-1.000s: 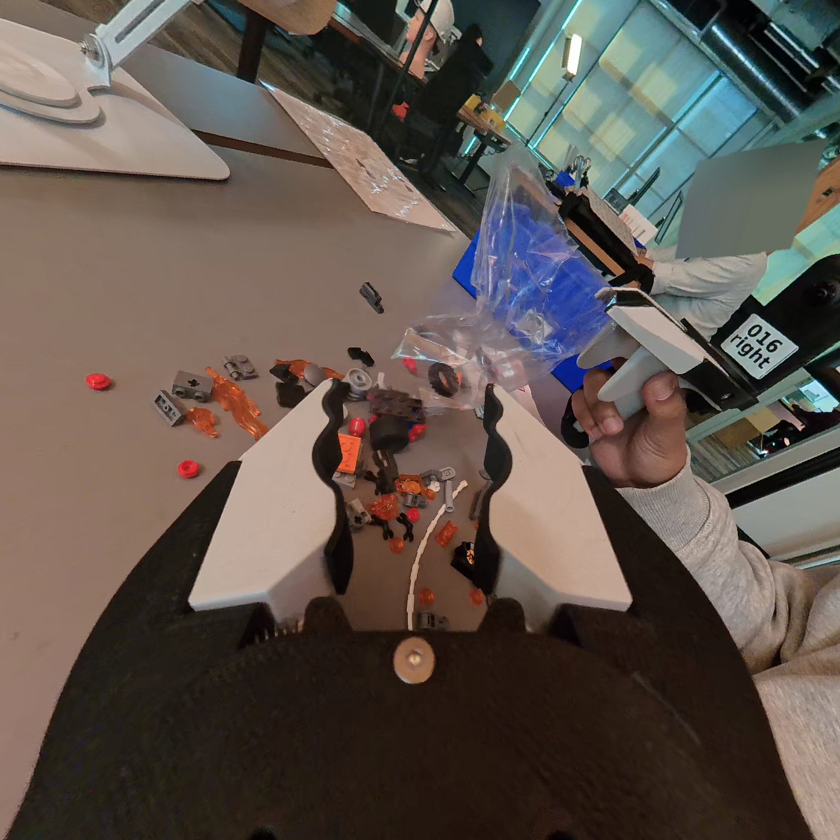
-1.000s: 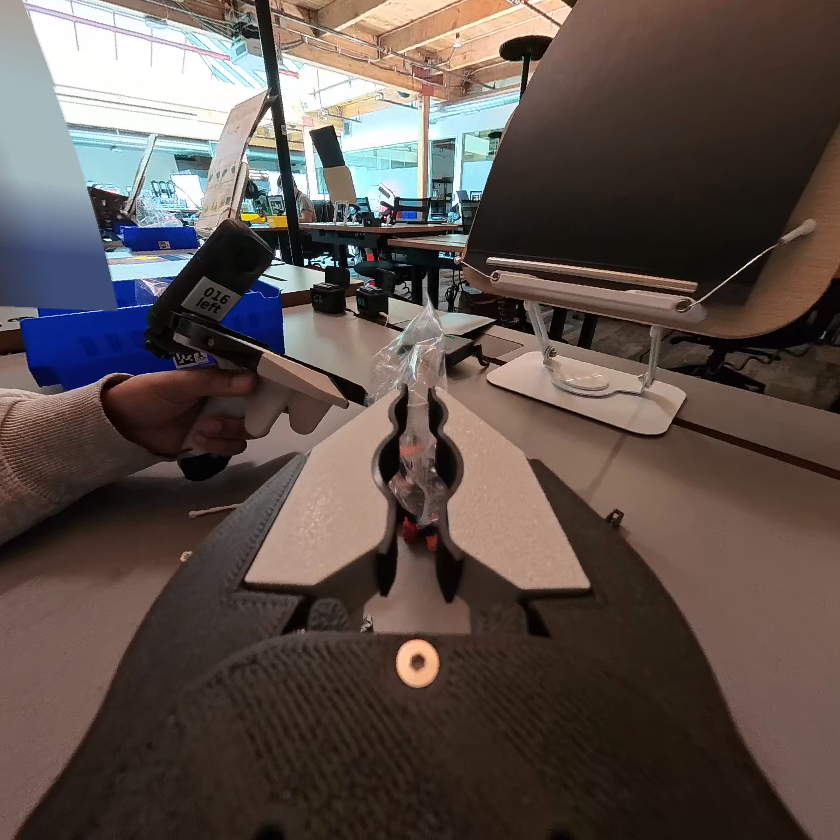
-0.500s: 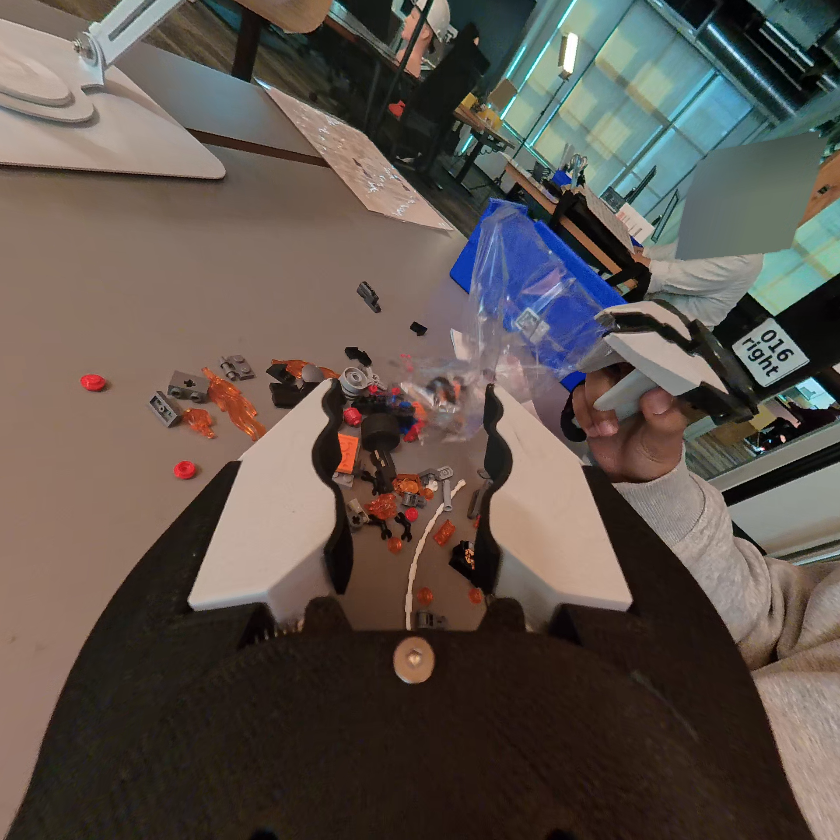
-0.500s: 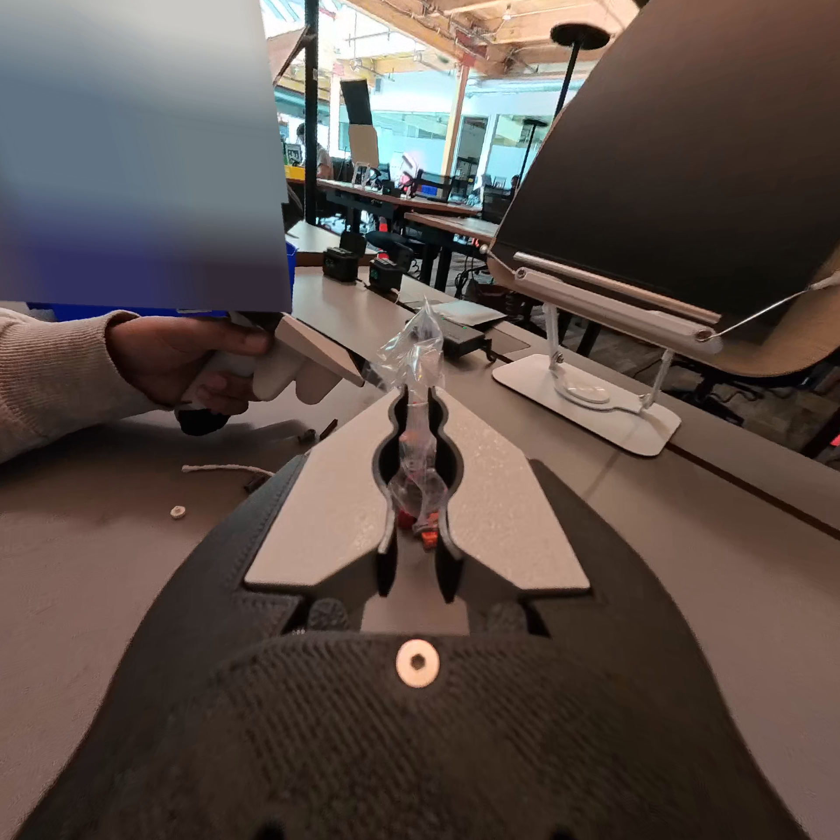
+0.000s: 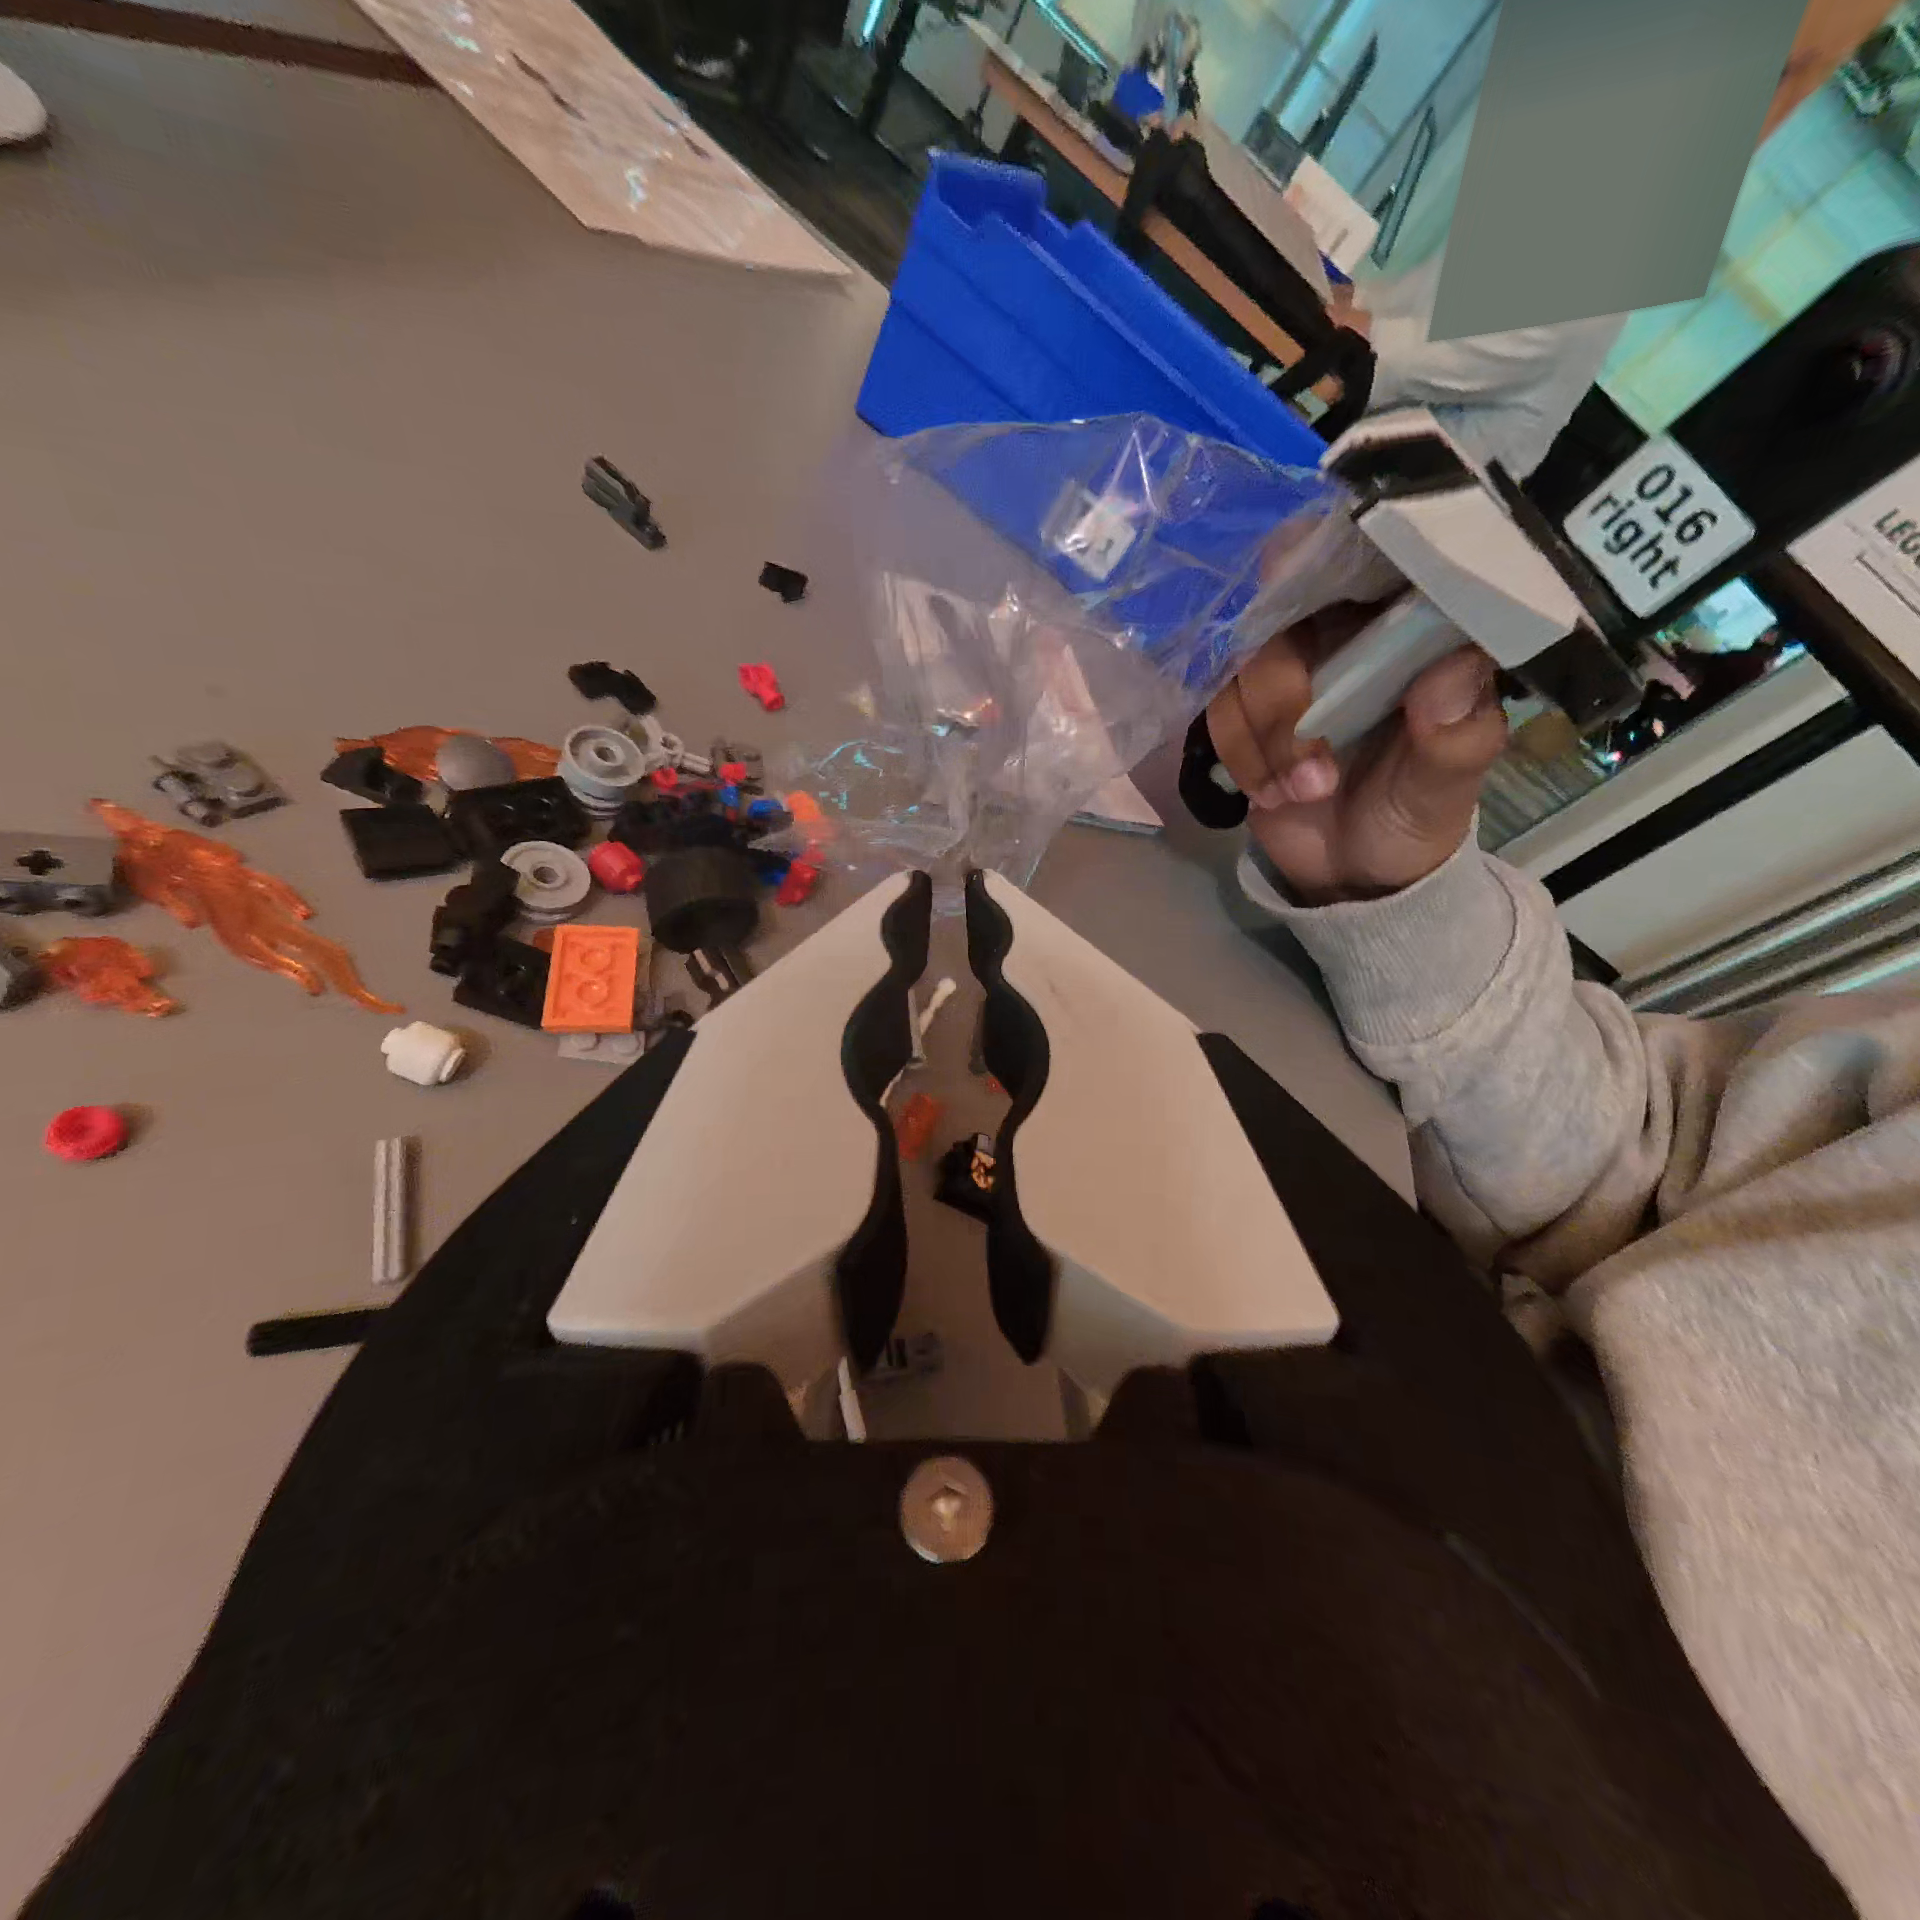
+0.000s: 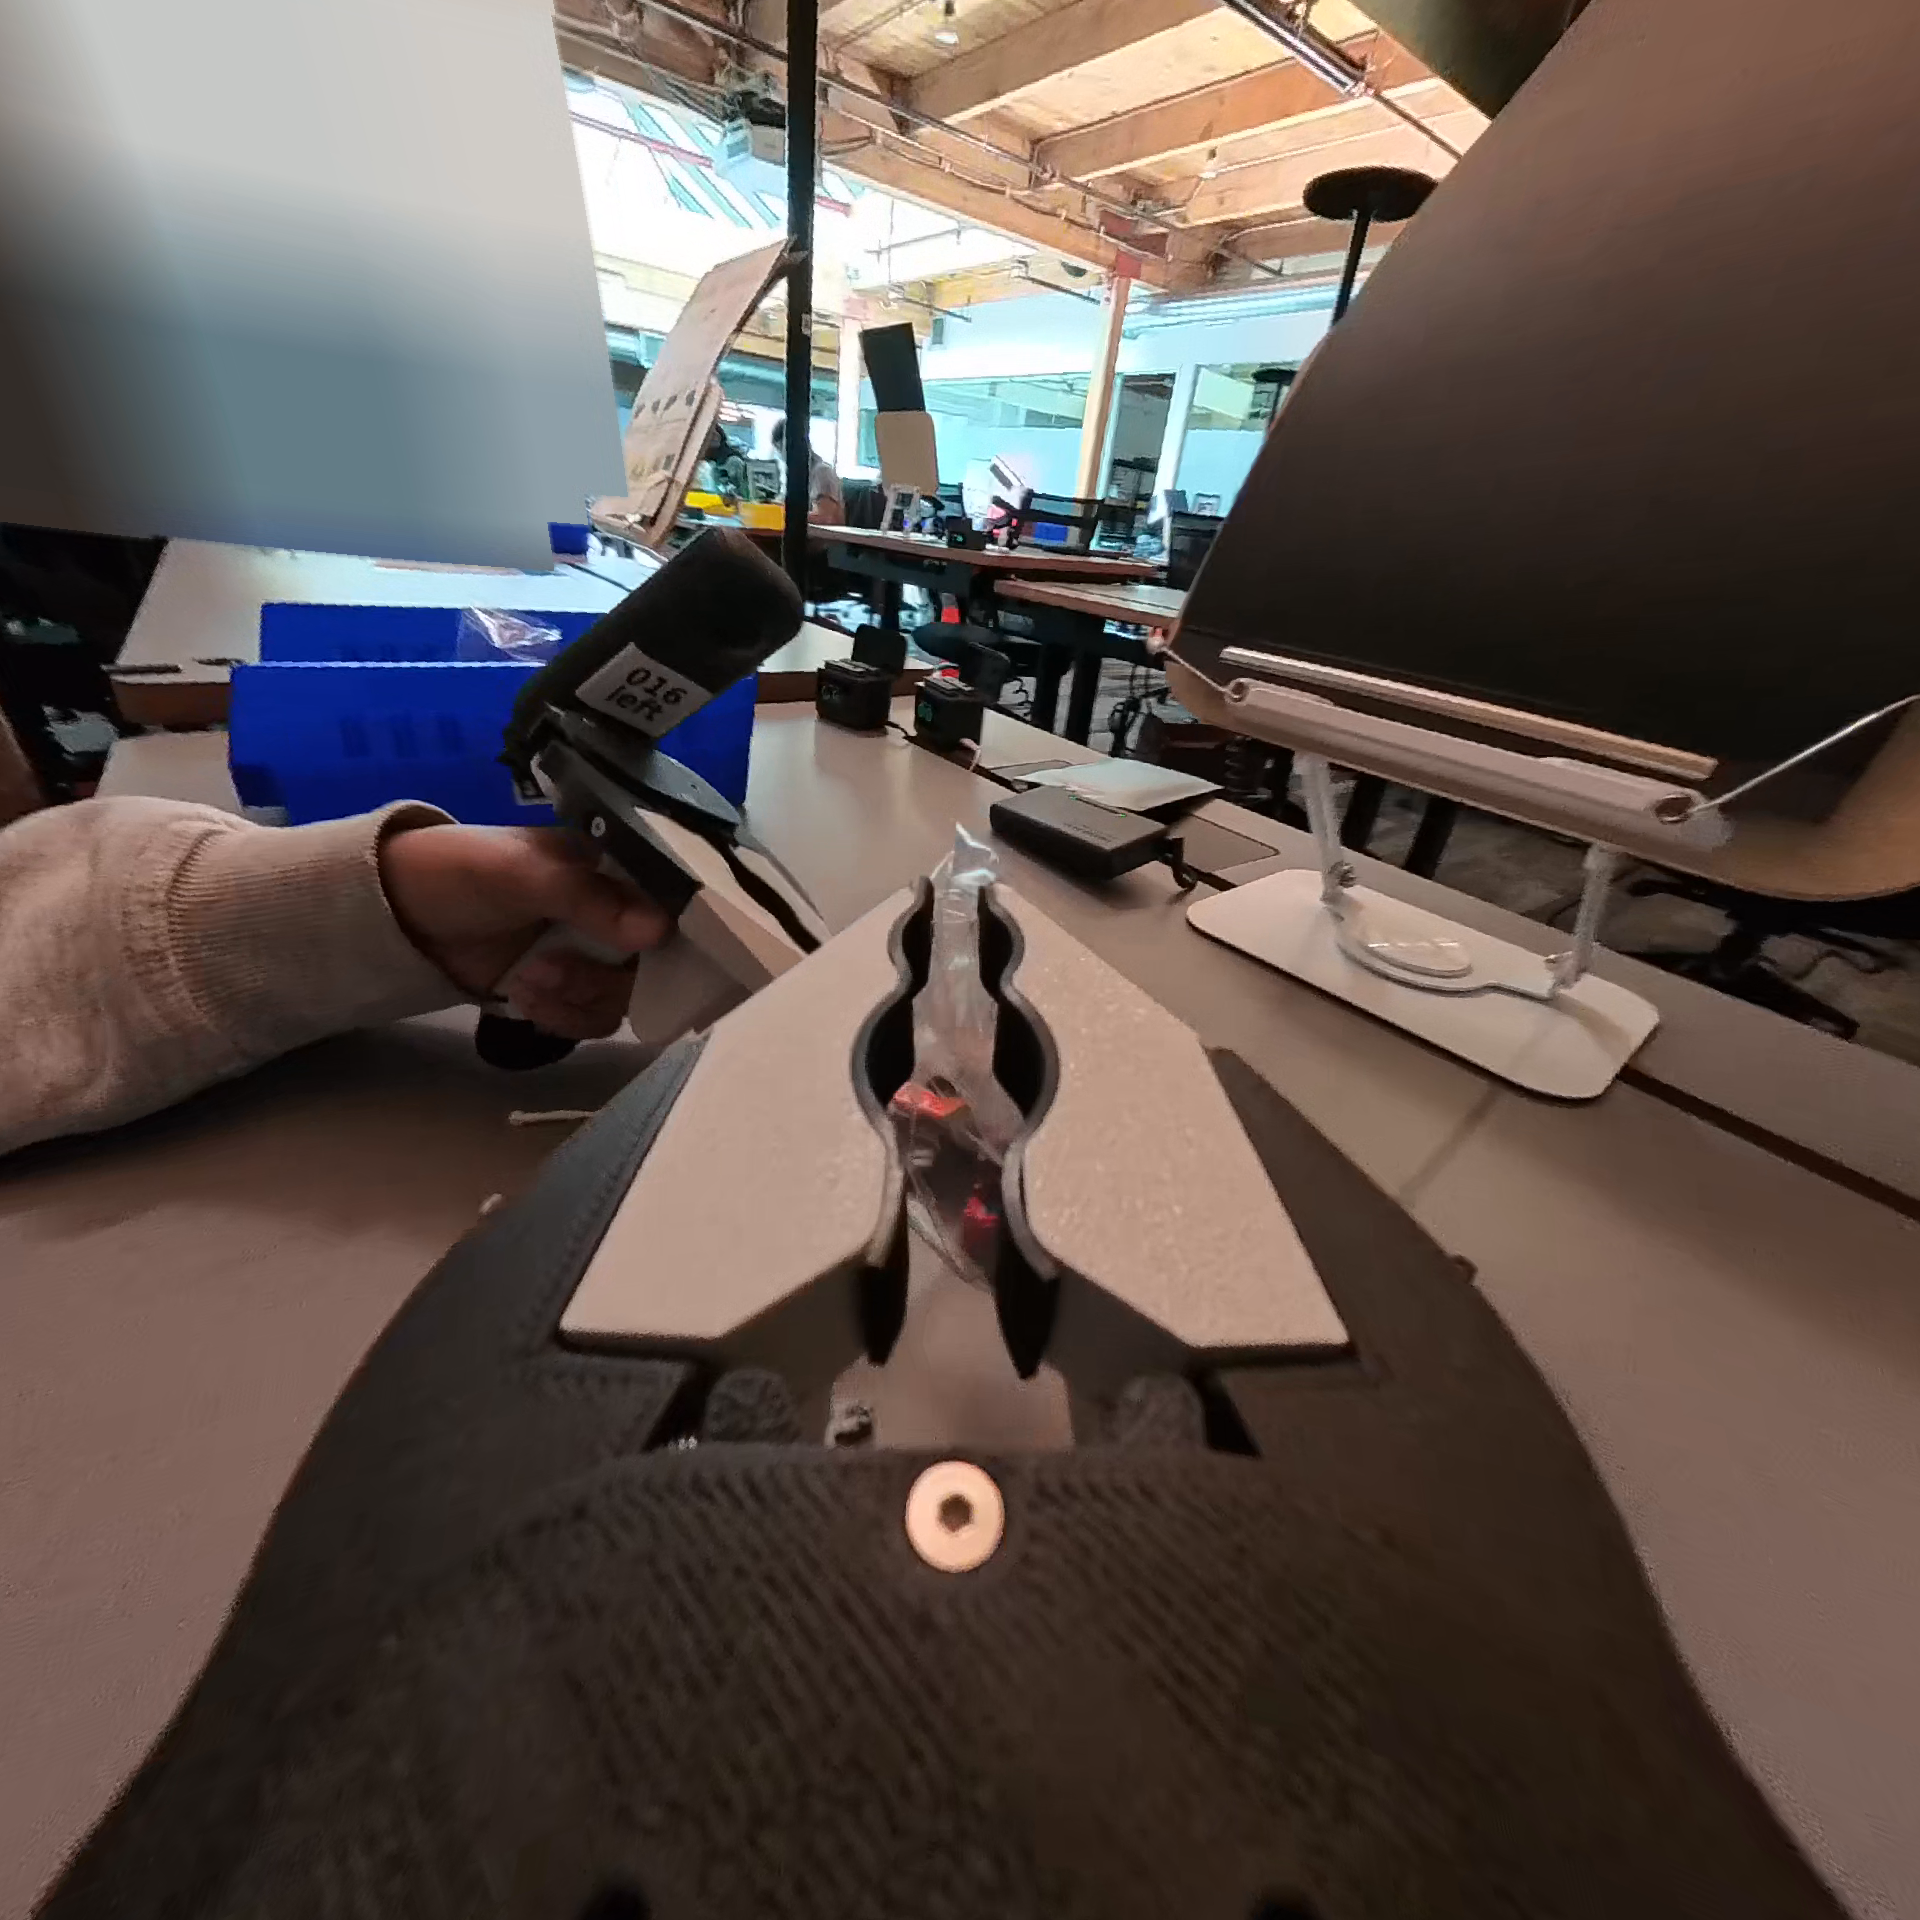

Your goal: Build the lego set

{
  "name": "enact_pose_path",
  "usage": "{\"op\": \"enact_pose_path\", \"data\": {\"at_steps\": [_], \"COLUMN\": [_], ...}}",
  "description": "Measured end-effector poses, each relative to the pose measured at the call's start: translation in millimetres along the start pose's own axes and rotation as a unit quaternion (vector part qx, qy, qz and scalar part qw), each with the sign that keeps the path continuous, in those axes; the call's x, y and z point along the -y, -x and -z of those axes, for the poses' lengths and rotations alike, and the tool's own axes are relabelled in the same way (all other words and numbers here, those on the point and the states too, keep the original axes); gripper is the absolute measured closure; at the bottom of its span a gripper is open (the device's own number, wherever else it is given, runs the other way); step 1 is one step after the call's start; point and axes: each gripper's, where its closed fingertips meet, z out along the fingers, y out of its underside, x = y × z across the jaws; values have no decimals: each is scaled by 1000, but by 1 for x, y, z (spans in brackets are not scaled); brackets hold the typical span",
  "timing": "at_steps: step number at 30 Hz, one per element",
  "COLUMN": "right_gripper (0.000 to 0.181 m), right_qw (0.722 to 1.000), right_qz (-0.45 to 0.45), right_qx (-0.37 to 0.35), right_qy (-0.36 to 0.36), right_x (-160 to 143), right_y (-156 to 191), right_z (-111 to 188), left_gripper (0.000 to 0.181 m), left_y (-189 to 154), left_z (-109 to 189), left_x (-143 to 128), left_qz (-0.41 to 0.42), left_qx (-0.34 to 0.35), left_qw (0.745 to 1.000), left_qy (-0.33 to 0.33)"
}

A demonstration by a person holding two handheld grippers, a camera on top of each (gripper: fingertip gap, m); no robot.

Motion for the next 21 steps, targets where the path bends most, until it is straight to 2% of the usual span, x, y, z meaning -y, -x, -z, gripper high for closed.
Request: {"op": "enact_pose_path", "data": {"at_steps": [3, 6, 12, 21], "right_gripper": [176, 176, 177, 179], "right_qw": [1000, 998, 997, 992], "right_qz": [-19, -25, -39, -36], "right_qx": [12, 16, 23, 36], "right_qy": [-20, -49, -55, -119], "right_x": [6, 15, 17, 37], "right_y": [2, 2, 2, 10], "right_z": [1, 5, 6, 12], "left_gripper": [181, 181, 181, 148], "left_y": [-2, 9, 11, 3], "left_z": [-4, -7, -8, -14], "left_x": [-9, -20, -20, -21], "left_qz": [-4, -14, -16, -13], "left_qx": [-6, 33, 41, 26], "left_qw": [1000, 998, 997, 998], "left_qy": [25, 59, 58, 58]}}
